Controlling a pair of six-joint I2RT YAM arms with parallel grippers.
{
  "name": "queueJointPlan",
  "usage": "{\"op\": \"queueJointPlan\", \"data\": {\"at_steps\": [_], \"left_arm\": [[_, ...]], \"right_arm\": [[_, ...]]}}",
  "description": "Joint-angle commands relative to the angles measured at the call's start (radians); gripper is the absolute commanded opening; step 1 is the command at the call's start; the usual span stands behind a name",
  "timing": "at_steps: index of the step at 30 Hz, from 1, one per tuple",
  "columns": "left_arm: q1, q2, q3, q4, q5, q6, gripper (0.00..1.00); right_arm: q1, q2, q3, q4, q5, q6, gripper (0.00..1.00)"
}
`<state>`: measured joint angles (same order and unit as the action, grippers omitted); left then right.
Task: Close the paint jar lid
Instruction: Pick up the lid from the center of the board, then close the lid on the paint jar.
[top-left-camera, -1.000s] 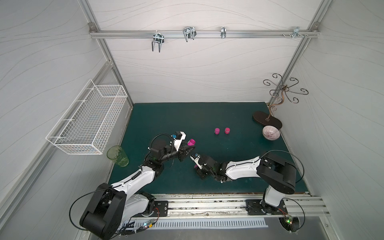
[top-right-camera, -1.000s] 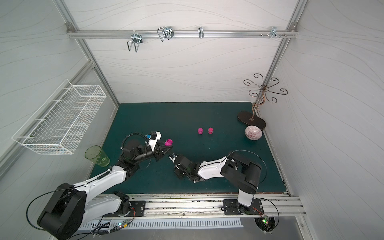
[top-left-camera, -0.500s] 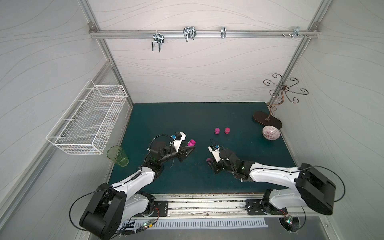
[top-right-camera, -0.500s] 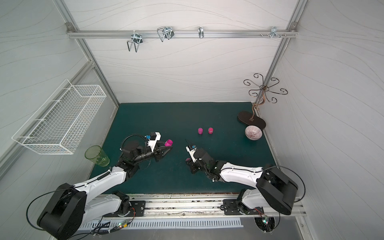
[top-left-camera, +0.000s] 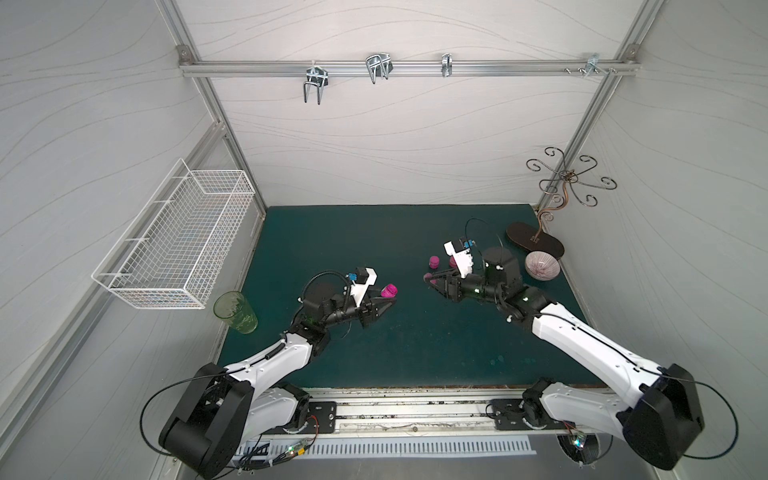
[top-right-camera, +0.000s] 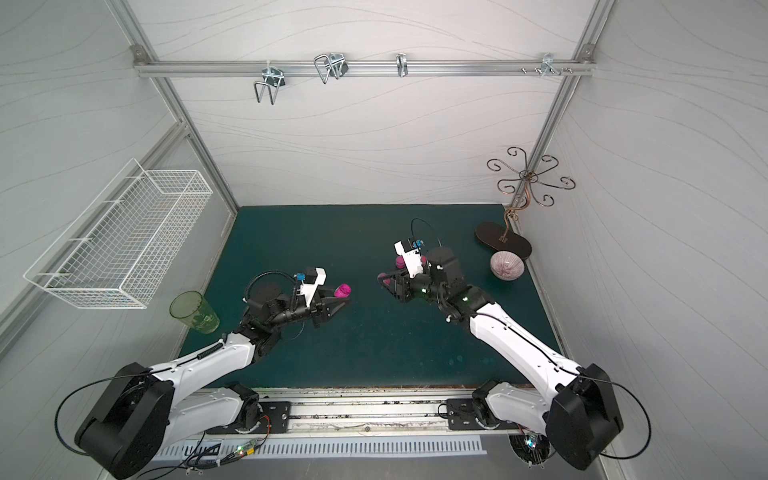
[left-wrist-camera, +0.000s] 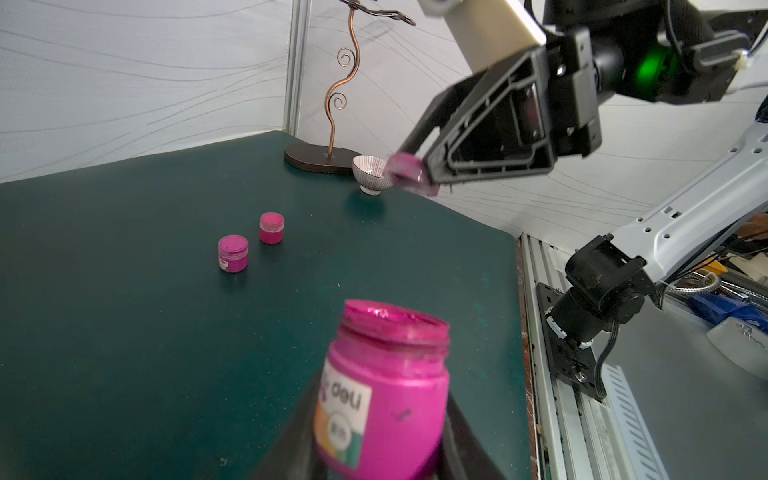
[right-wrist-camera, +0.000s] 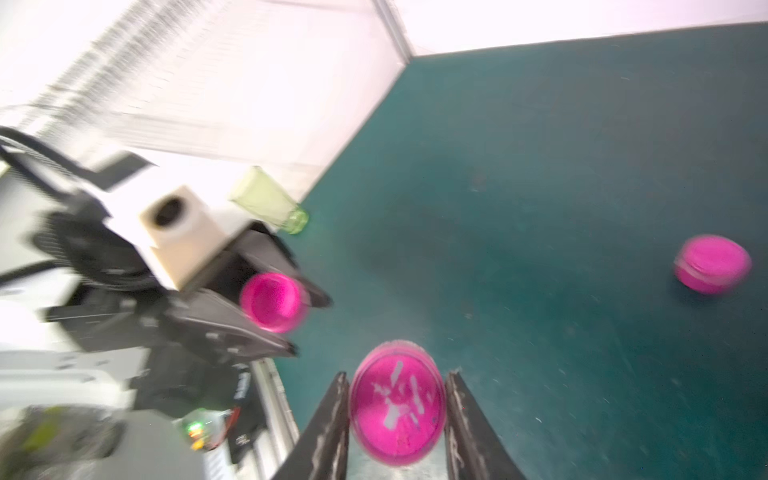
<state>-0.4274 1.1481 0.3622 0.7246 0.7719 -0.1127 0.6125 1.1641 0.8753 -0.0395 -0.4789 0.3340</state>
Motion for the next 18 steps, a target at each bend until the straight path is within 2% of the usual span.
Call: {"op": "queueJointPlan", "data": {"at_steps": [1, 7, 11, 18], "left_arm": [[-0.008, 0.007, 0.018, 0.081, 0.03, -0.005, 0.19], [-0.01, 0.02, 0.02, 0.102, 0.04, -0.018, 0.19], [-0.01, 0.023, 0.021, 0.105, 0.039, -0.019, 0.19], [-0.01, 0.03, 0.024, 0.108, 0.043, -0.021, 0.19]], "right_arm": [[-0.014, 0.062, 0.063, -0.016, -0.225, 0.022, 0.36], [-0.014, 0.174, 0.085, 0.138, -0.413, 0.123, 0.34], [-0.012, 0.2, 0.065, 0.206, -0.459, 0.168, 0.33], [0.002, 0.214, 0.055, 0.217, -0.452, 0.169, 0.33]]}}
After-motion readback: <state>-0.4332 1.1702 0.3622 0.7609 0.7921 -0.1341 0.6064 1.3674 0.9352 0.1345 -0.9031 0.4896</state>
